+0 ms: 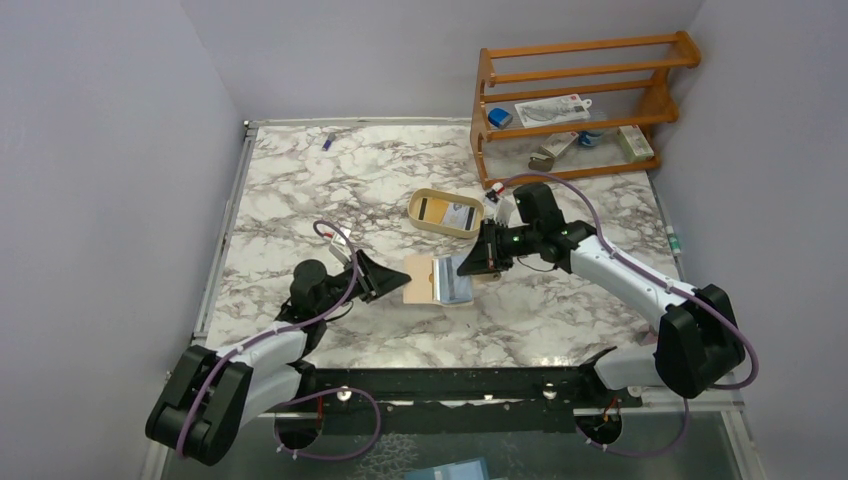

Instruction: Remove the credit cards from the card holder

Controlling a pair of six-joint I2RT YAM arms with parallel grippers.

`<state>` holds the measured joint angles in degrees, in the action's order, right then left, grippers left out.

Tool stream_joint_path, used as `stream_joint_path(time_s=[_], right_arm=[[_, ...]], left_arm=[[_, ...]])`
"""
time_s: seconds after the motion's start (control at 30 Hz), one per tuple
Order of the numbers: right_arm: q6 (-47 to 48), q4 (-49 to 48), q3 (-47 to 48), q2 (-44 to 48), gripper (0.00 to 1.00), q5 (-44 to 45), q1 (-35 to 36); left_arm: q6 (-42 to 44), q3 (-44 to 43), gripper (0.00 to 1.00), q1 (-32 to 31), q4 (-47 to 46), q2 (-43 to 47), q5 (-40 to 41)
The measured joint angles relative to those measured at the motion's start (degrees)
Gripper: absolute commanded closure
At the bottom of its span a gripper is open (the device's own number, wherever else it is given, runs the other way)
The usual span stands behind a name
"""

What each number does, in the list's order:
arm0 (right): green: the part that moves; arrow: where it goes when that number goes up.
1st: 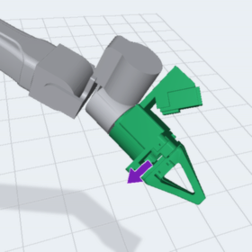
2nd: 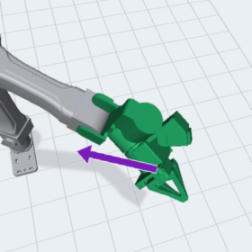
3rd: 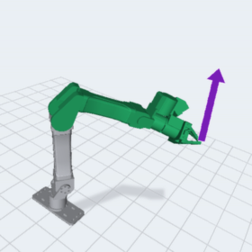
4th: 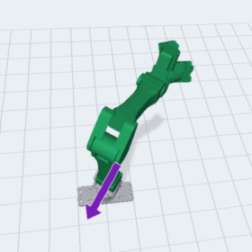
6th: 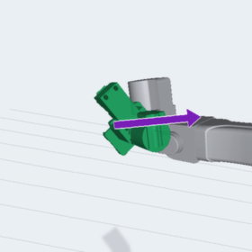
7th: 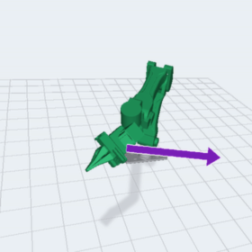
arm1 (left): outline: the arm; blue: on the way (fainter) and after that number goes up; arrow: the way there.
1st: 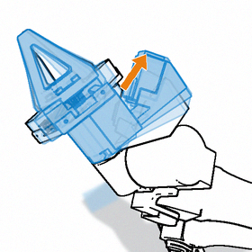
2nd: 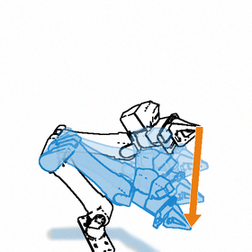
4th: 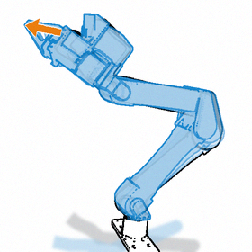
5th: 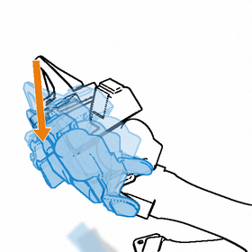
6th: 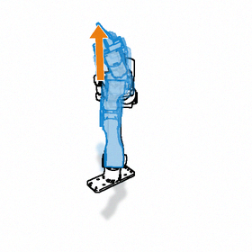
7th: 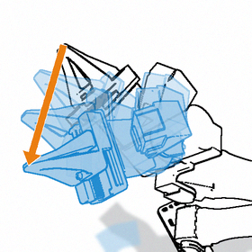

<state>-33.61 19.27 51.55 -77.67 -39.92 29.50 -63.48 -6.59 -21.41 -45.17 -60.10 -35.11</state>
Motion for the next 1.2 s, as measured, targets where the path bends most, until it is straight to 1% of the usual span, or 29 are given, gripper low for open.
stream_joint_path(time_s=[0.2, 0.3, 0.43, 0.73, 0.9, 1.07, 1.2], right_arm=[[0.02, -0.15, -0.11, -0.17, 0.99, 0.00, 0.00], [0.02, -0.26, -0.33, -0.17, 0.99, 0.00, 0.02], [0.02, -0.31, -0.57, -0.17, 0.99, 0.00, 0.00], [0.02, -0.42, -0.72, -0.48, 0.99, -0.07, 0.00], [0.24, -1.97, -1.97, -1.68, 0.99, -0.26, 0.02], [0.61, -6.05, -6.67, -4.02, 0.99, -0.24, 0.02], [0.33, -9.68, -11.08, -5.49, 0.99, -0.26, 0.04]], left_arm=[[-0.94, 0.00, 0.82, 0.00, -2.78, -0.26, 0.00], [-1.75, 0.00, 0.91, 0.00, -4.87, -1.51, 0.00], [-2.84, 0.13, 1.00, 0.00, -7.67, -3.34, -0.11], [-5.75, 1.68, 1.00, 0.00, -15.98, -8.26, -0.55], [-5.88, 2.80, 1.00, 0.00, -19.74, -11.47, -0.66], [-3.69, 4.94, 1.00, -0.33, -21.51, -15.37, -0.63], [-0.22, 5.42, 1.00, -2.47, -21.77, -19.91, -0.26]])
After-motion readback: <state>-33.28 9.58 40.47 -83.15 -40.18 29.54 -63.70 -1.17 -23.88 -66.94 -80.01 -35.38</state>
